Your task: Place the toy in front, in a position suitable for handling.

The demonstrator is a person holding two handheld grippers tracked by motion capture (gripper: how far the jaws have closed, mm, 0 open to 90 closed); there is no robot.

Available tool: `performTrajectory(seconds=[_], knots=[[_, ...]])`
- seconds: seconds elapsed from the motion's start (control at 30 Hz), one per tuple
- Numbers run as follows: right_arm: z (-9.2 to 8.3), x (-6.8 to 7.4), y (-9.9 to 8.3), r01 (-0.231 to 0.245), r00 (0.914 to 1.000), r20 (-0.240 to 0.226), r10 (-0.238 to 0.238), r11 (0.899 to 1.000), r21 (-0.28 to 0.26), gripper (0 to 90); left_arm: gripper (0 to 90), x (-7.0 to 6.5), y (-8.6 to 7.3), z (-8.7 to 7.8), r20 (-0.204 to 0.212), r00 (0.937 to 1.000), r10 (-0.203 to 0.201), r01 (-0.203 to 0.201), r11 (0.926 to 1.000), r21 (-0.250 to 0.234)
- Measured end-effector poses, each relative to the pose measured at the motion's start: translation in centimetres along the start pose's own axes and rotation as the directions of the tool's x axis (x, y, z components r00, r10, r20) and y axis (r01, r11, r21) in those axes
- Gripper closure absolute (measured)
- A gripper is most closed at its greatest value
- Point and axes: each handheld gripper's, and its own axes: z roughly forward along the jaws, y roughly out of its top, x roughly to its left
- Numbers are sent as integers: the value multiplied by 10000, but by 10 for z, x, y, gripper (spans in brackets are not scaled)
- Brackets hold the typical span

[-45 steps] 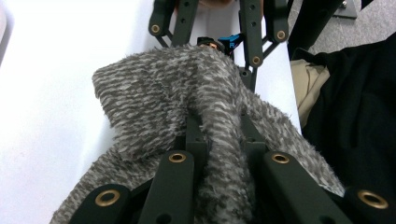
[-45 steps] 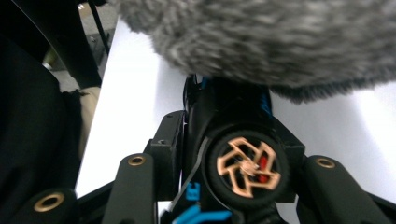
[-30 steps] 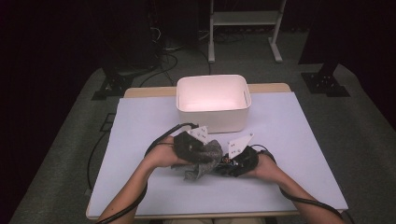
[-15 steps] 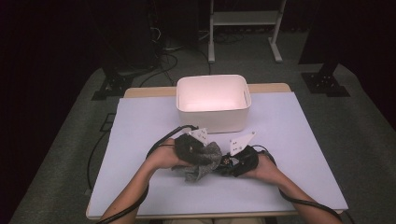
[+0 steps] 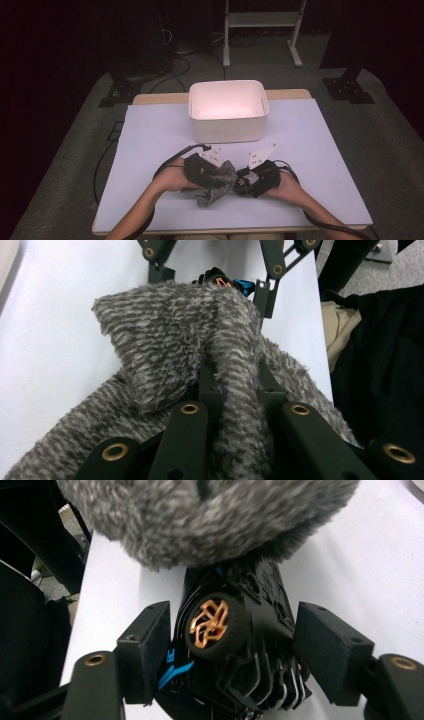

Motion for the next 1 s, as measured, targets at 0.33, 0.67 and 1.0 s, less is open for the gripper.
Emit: performTrajectory(seconds=[0.33, 0.67, 1.0], knots=[[-2, 12, -1, 129, 9993, 365, -124, 9998, -145, 292, 791, -15, -7, 4, -40, 9997, 227, -227, 9997, 24], [-4, 25, -4, 724, 9934, 908, -705, 9972, -177, 288, 790, -25, -14, 10, 77, 9997, 243, -243, 9997, -11], [-10, 33, -12, 820, 9911, 1056, -811, 9966, -48, 301, 786, -32, -18, 17, 182, 9993, 321, -325, 9992, 219]])
